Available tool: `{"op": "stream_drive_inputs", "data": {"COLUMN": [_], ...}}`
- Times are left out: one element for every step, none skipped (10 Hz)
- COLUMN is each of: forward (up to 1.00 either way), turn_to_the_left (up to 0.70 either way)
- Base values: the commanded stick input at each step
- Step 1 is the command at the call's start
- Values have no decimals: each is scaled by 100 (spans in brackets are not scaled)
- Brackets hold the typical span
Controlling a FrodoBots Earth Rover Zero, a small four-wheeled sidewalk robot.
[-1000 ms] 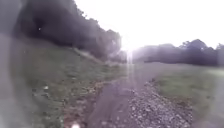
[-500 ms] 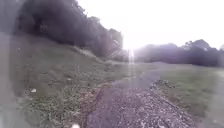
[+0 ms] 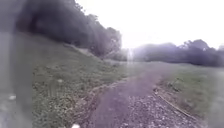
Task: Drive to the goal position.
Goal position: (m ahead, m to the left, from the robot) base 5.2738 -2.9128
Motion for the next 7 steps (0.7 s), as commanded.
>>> {"op": "stream_drive_inputs", "data": {"forward": [85,85,85,85,85,85,85], "turn_to_the_left": [-34,-34,-34,-34,-34,-34,-34]}}
